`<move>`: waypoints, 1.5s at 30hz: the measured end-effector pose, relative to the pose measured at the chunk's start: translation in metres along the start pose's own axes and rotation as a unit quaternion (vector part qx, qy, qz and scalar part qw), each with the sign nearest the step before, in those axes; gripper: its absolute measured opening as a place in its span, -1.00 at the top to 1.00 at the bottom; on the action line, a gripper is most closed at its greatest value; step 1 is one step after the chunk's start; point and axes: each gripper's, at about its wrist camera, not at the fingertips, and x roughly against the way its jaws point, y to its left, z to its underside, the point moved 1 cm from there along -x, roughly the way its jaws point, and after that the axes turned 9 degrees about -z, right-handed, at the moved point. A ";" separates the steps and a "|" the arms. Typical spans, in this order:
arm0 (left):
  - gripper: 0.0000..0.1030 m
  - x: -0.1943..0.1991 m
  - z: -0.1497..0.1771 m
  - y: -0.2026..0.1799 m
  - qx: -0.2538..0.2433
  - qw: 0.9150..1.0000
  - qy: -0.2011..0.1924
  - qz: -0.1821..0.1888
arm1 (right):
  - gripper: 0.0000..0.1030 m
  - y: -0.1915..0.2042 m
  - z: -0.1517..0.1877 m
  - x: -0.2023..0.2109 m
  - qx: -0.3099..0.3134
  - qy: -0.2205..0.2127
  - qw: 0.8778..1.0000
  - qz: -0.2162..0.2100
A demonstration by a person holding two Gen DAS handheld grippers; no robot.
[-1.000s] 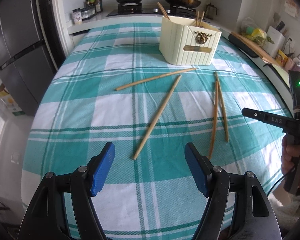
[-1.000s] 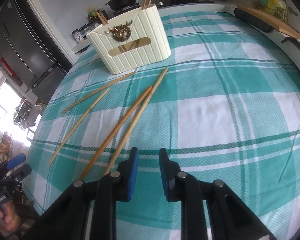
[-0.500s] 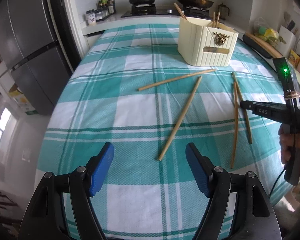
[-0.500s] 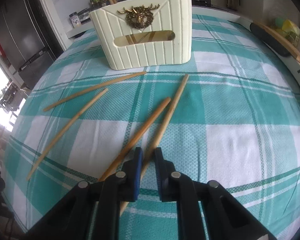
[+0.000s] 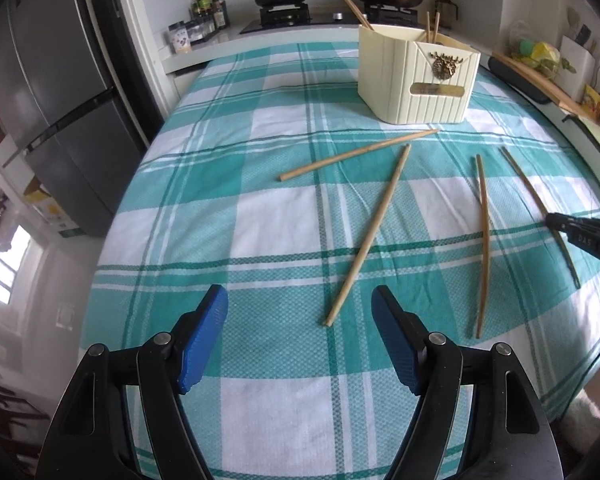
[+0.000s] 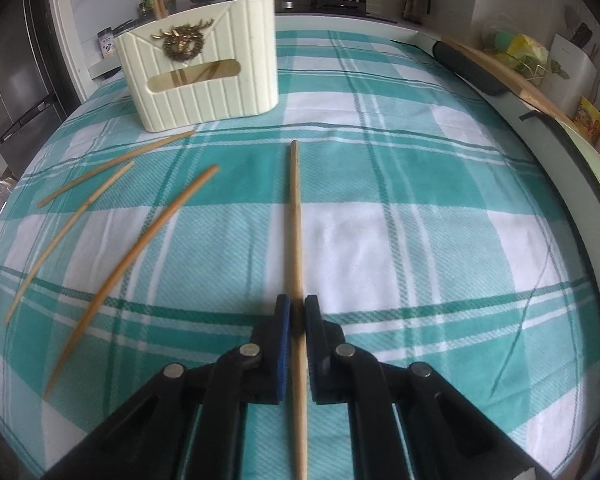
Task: Organize utensils
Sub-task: 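Close the right tool on a chopstick while the left tool lowers onto another, then grasp a chopstick with the left tool and lift both chopsticks toward the holder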
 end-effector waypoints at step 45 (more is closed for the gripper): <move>0.54 -0.133 -0.147 -0.141 -0.208 0.966 0.096 0.122 | 0.68 -0.063 -0.079 -0.042 0.001 0.072 0.994 -0.078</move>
